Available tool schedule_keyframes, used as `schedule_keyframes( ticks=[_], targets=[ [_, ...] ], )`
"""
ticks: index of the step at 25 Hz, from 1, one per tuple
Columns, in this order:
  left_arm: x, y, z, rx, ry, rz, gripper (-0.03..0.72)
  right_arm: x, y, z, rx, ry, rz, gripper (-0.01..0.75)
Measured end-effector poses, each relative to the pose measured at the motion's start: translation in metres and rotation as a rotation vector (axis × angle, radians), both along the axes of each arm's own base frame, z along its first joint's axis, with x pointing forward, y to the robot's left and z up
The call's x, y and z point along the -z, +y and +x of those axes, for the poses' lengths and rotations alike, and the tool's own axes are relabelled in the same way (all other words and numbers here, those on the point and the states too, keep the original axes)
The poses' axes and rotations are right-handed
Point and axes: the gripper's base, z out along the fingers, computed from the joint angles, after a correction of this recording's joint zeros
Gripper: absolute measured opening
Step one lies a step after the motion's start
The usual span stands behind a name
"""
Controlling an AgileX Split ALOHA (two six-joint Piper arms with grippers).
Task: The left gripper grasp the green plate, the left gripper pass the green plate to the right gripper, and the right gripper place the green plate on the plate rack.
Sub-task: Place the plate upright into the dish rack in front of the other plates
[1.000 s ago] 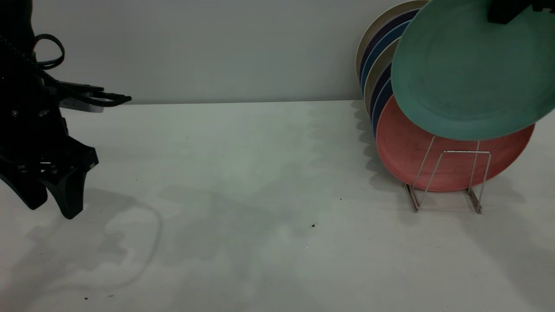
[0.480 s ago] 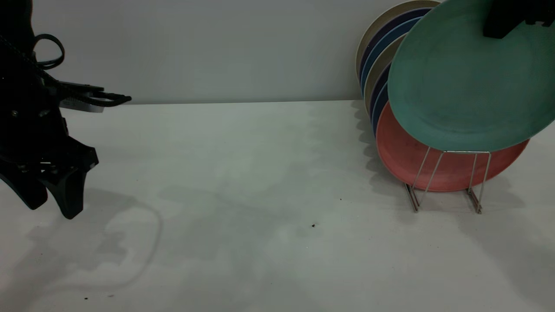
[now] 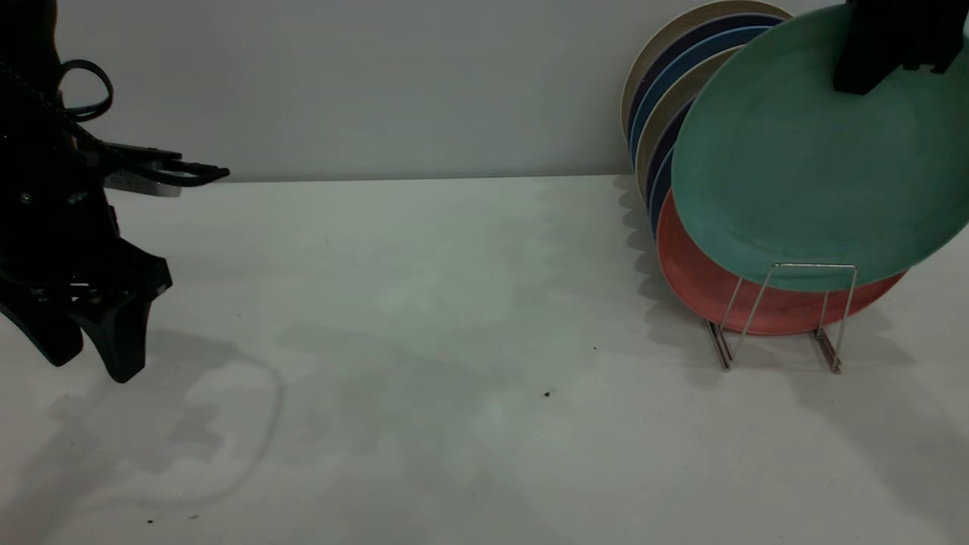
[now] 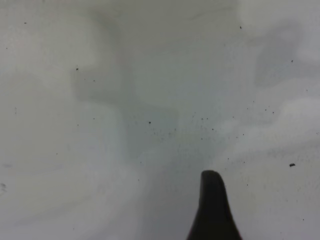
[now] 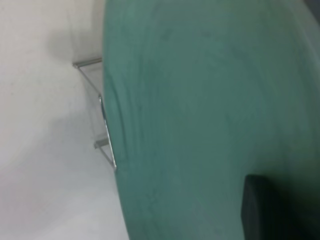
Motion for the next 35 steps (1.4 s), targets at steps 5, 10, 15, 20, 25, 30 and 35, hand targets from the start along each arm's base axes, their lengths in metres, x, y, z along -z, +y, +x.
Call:
schedule_keyframes(
  ticks=[5,10,15,20,25,30,35],
  targets=[
    [0.000,0.000,0.000,0.000,-0.002,0.000,0.564,0.002,0.000,0.000,0.001,0.009,0.002,0.122],
    [0.000,0.000,0.001,-0.001,-0.012,-0.001,0.564,0.003,0.000,-0.002,0.015,0.034,0.008,0.196],
    [0.000,0.000,0.001,-0.003,-0.015,-0.002,0.564,0.004,0.000,-0.003,0.038,0.047,0.022,0.282],
    [0.000,0.000,0.001,-0.004,-0.016,-0.002,0.564,0.004,0.000,-0.004,0.064,0.066,0.030,0.291],
    [0.000,0.000,0.002,-0.022,-0.019,-0.001,0.564,0.006,-0.001,-0.007,0.135,0.106,0.055,0.300],
    [0.000,0.000,0.002,-0.030,-0.020,0.001,0.564,0.003,0.000,-0.012,0.285,0.153,0.136,0.352],
    [-0.007,0.005,0.010,-0.074,-0.061,0.063,0.564,-0.019,0.002,-0.020,0.694,0.162,0.385,0.391]
  ],
)
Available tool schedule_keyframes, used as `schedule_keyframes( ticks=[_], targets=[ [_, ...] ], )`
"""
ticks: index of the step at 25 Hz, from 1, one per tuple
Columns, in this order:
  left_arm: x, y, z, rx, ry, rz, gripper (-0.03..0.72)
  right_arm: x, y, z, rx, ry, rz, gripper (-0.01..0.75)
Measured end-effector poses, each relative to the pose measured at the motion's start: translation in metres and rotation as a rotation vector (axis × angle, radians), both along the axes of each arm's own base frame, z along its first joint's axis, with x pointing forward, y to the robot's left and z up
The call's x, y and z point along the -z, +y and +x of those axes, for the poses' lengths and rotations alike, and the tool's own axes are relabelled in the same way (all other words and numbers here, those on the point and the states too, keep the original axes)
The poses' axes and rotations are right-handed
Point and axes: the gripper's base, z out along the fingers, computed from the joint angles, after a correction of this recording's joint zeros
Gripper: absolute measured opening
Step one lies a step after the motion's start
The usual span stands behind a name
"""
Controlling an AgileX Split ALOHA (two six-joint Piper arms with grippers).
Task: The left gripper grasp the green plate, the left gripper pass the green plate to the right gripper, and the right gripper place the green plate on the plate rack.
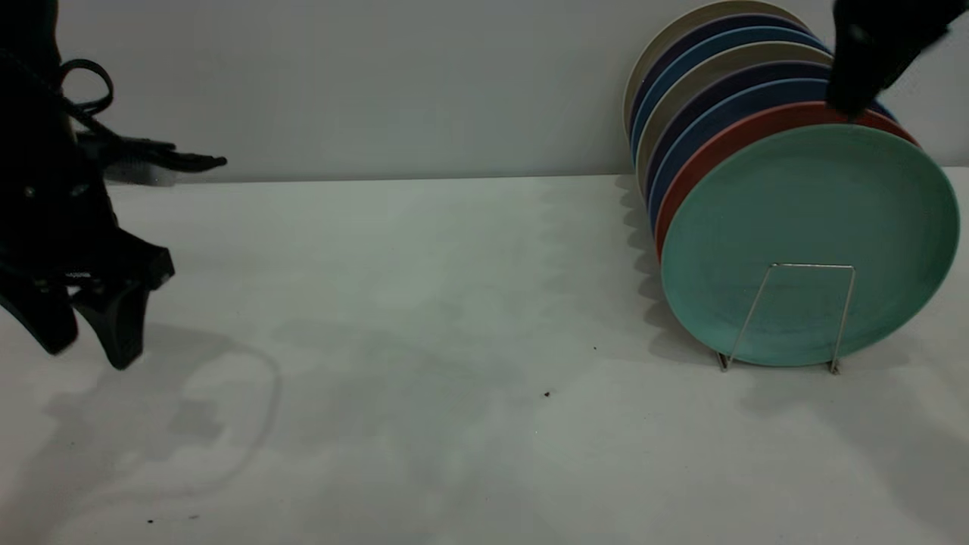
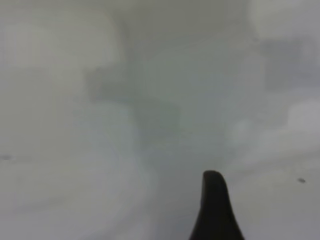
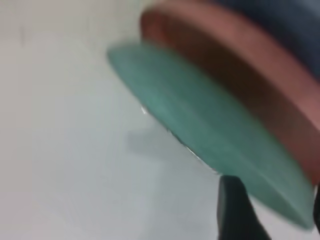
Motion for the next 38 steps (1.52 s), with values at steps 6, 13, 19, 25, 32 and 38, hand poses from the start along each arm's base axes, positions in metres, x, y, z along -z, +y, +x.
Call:
schedule_keyframes(
  ticks=[6,13,19,25,32,38],
  targets=[
    [-0.047,0.012,0.005,-0.093,-0.165,0.119,0.564,-0.014,-0.004,-0.014,0.332,0.079,0.113,0.392],
    [-0.122,0.008,-0.023,-0.080,-0.258,0.034,0.564,-0.030,-0.011,-0.048,0.364,0.232,0.060,0.392],
    [-0.160,0.000,-0.065,-0.022,-0.311,-0.106,0.564,-0.055,-0.023,-0.104,0.360,0.190,0.076,0.392],
    [-0.184,0.000,-0.126,0.006,-0.370,-0.181,0.564,-0.074,-0.035,-0.164,0.304,0.105,0.092,0.392],
    [-0.205,0.008,-0.206,0.019,-0.501,-0.199,0.564,-0.055,-0.041,-0.225,0.213,0.103,0.133,0.392],
    [-0.205,0.014,-0.274,0.000,-0.621,-0.221,0.564,-0.032,-0.045,-0.268,0.167,0.056,0.191,0.394]
  ],
)
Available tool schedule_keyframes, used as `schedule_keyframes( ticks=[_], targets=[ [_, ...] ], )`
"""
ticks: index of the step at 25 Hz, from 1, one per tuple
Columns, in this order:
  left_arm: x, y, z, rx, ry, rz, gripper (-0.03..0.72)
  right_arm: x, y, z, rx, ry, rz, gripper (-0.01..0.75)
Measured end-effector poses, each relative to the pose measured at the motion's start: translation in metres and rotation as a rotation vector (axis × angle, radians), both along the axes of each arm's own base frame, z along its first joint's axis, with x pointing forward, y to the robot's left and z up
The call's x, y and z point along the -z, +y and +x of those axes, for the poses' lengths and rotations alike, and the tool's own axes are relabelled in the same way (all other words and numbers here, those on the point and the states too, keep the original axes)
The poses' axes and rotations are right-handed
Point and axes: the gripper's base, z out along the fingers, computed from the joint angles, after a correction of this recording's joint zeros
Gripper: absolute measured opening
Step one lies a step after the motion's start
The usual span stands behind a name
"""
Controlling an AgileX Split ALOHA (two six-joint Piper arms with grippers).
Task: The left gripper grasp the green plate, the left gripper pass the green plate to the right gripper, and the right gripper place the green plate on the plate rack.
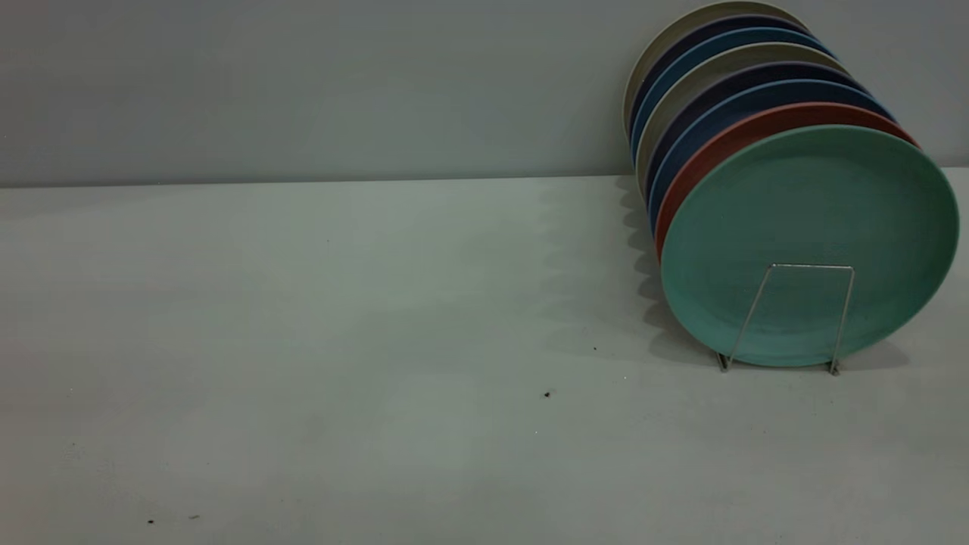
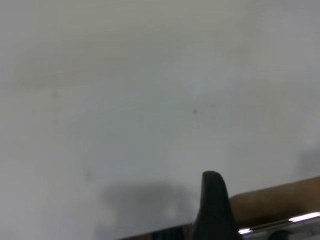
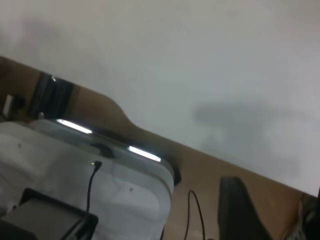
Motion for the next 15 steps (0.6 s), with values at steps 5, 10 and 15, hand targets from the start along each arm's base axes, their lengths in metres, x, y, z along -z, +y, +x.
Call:
schedule_keyframes(
  ticks=[5,10,15],
  targets=[
    [0.011,0.003,-0.035,-0.018,-0.018,-0.017,0.564,0.006,-0.006,-0.028,-0.023,-0.121,0.013,0.394],
    [0.026,0.006,-0.059,-0.022,-0.044,-0.019,0.564,0.017,-0.012,-0.055,-0.022,-0.282,0.029,0.394],
    [0.037,0.010,-0.077,-0.028,-0.126,-0.001,0.564,0.021,-0.018,-0.077,-0.031,-0.426,0.028,0.394]
  ],
)
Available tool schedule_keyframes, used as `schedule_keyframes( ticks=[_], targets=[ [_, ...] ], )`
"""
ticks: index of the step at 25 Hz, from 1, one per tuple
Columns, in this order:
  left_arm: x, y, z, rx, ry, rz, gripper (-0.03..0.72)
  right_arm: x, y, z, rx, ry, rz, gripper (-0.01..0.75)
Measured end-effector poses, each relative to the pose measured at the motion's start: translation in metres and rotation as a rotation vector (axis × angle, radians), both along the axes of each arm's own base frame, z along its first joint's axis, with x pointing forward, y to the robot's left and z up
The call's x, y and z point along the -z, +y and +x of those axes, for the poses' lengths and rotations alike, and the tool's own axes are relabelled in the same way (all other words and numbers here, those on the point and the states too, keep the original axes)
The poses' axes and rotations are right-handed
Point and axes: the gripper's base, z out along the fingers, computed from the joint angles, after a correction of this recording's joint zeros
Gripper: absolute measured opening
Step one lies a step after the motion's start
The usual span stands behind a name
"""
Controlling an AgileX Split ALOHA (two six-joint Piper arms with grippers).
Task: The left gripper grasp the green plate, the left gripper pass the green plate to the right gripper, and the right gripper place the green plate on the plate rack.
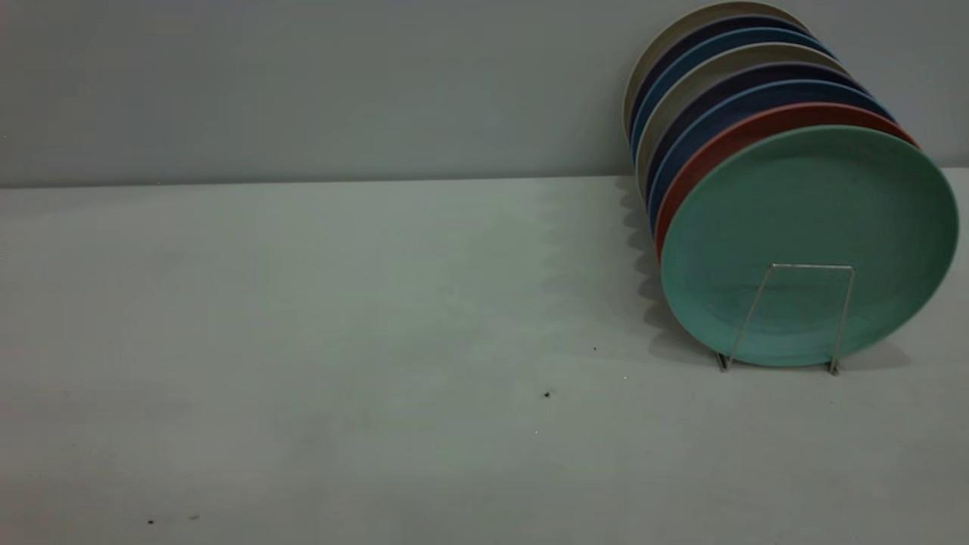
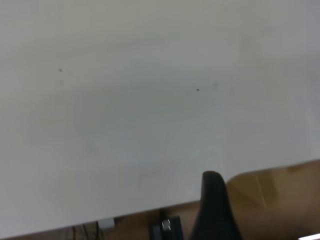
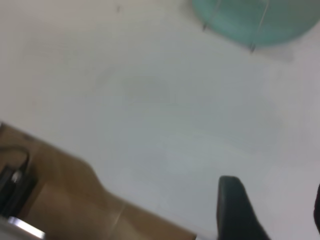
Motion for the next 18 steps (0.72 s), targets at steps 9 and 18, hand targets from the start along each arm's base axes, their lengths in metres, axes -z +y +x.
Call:
schedule_keyframes(
  ticks=[9,18],
  targets=[
    [0.025,0.002,-0.007,-0.008,-0.029,0.012,0.564,0.008,-0.007,-0.024,0.003,-0.072,-0.014,0.377],
    [0.025,0.002,-0.007,-0.001,-0.038,0.017,0.563,0.008,-0.008,-0.025,0.019,-0.080,-0.008,0.371]
  ],
)
